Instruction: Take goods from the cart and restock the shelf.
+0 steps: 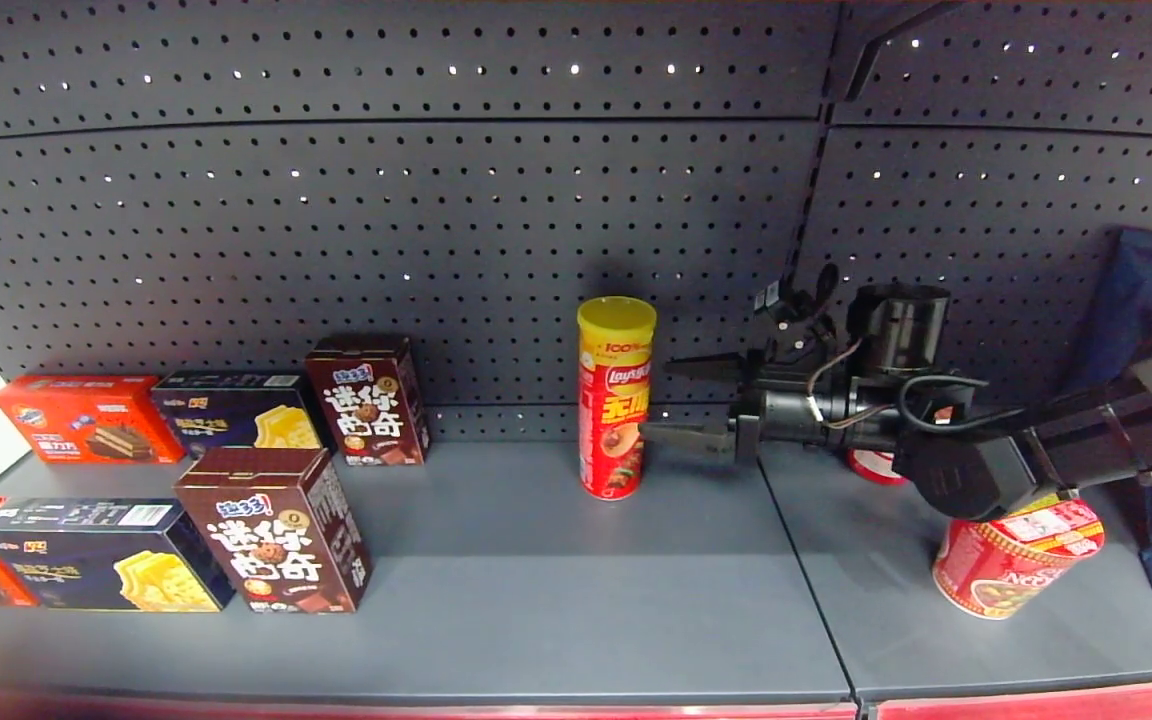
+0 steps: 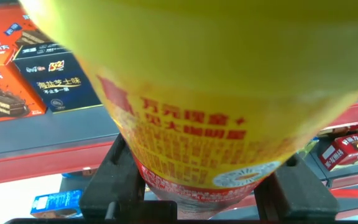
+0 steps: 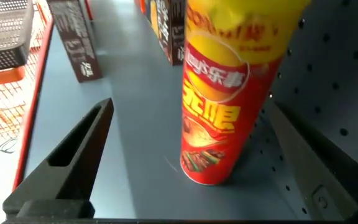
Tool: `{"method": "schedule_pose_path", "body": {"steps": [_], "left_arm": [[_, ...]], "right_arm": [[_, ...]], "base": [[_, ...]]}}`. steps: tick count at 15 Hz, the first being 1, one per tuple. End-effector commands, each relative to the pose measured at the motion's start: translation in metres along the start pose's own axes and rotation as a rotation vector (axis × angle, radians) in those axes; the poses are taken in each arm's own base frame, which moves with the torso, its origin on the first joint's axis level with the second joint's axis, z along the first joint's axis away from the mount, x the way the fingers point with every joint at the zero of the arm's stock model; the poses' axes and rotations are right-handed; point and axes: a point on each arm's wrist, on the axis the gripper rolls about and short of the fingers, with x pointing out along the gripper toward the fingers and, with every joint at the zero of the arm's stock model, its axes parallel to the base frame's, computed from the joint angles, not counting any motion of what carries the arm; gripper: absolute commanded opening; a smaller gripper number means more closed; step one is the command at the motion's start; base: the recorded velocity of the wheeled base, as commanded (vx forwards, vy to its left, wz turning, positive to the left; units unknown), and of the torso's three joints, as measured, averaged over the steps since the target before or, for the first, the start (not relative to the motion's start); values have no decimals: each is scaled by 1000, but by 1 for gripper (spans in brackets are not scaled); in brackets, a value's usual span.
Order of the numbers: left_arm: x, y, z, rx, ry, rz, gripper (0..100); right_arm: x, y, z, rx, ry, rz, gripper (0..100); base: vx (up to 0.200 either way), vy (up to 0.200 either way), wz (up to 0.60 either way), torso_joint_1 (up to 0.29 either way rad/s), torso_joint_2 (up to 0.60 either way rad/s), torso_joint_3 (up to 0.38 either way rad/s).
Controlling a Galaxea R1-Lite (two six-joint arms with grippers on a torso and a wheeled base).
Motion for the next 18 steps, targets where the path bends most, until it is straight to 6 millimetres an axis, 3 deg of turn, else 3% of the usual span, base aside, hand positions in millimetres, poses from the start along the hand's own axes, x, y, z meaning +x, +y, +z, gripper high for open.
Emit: {"method": "schedule_pose_path", "body": {"steps": [1,8,18], "left_arm": [[-2,0,-1,-1,-13,5,0],[-2,0,-1,-2,-13,6,0],[-1,0,-3,-1,-6,11,0]], "right_arm": [[9,-8,-10,10,8,2,100],[33,-26,-28,26,-7,7,100],[61,-29,-50,57,-12,40,100]], "base": [[0,0,0,0,0,0],[0,0,0,0,0,0],[0,0,0,0,0,0]]}}
